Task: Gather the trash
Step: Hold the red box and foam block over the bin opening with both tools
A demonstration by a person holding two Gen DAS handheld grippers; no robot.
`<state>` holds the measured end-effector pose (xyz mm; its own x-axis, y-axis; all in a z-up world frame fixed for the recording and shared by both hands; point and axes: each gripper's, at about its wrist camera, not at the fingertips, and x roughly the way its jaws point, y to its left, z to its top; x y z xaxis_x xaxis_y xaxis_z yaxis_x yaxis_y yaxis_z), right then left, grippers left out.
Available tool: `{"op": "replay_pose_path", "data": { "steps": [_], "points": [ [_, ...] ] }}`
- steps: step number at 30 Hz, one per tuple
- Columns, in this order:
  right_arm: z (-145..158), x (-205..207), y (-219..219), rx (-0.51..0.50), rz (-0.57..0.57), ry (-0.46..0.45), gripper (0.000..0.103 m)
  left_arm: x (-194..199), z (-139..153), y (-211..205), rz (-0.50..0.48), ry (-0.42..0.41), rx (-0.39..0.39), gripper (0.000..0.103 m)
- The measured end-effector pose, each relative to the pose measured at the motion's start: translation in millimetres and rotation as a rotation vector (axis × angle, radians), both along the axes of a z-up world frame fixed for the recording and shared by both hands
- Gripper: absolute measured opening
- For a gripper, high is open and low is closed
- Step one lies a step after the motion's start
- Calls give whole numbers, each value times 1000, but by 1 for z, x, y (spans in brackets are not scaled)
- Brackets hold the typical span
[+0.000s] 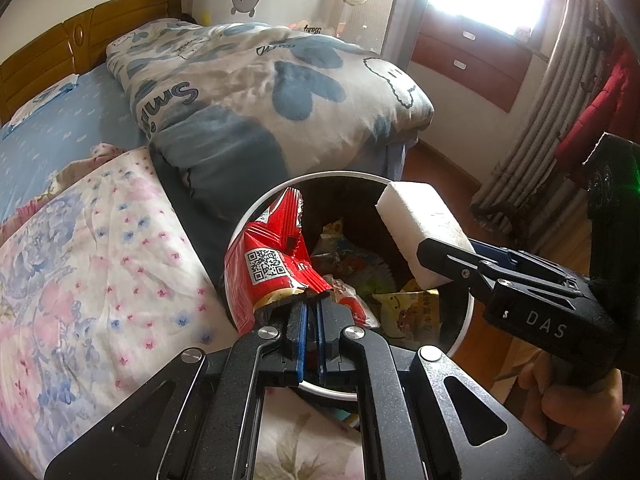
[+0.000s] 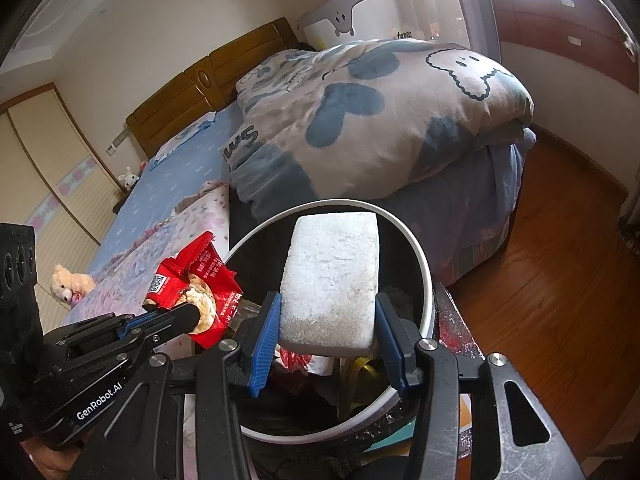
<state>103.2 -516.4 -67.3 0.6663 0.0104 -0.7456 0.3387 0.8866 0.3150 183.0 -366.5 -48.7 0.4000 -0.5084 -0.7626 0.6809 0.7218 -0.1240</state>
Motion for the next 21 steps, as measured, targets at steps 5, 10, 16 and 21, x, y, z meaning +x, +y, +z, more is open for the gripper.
{"op": "replay_pose_path", "data": {
  "steps": [5,10,16,21],
  "points": [
    [-1,1,-1,2,0,2,47,0,0,-1,-1,0,1,3],
    [-2,2,-1,5,0,4,47,1,-1,-1,0,0,3,3],
    [-5,4,0,6,2,8,47,0,-2,-2,0,1,5,3],
    [-5,4,0,6,2,8,47,1,-3,-3,1,0,6,3]
  ]
}}
